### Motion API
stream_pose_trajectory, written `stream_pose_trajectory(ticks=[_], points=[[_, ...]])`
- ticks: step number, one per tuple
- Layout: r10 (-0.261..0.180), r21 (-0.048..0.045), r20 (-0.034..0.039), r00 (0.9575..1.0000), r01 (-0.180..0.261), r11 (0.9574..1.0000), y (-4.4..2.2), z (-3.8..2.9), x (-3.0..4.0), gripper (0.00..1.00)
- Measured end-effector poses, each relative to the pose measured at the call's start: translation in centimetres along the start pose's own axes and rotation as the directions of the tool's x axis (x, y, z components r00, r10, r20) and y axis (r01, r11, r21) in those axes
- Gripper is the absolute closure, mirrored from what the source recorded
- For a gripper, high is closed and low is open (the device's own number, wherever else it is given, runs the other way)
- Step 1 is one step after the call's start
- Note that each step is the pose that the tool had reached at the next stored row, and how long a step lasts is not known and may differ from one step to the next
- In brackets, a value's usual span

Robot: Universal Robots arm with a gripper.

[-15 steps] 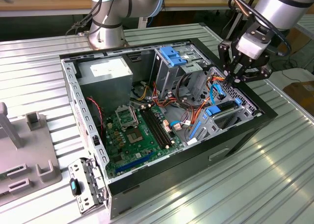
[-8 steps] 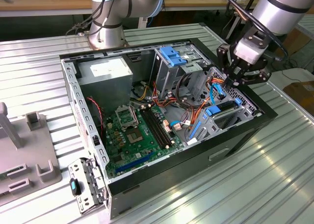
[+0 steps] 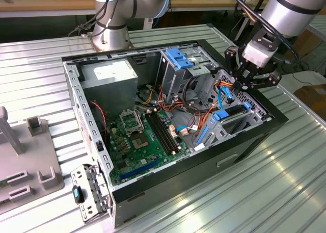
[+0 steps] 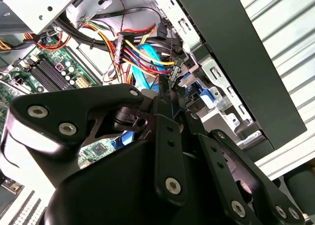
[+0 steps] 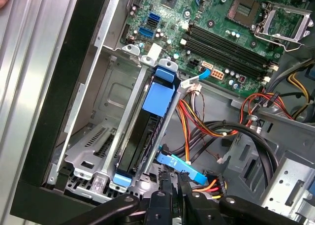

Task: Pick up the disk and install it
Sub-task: 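Insert the first disk wire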

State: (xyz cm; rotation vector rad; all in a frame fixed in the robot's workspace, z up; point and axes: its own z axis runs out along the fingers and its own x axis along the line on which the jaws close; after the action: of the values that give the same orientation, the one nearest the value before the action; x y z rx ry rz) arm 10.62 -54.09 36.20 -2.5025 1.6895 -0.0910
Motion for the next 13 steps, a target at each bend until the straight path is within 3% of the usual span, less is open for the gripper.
stream_pose_trajectory(ticks=[7, 13], points=[[0.002, 0.0001, -0.0002, 1.0, -0.002, 1.0, 0.0, 0.0, 0.0, 0.82], [0.06, 0.0013, -0.008, 0.9982, -0.06, 0.9982, -0.04, 0.02, 0.02, 0.82]])
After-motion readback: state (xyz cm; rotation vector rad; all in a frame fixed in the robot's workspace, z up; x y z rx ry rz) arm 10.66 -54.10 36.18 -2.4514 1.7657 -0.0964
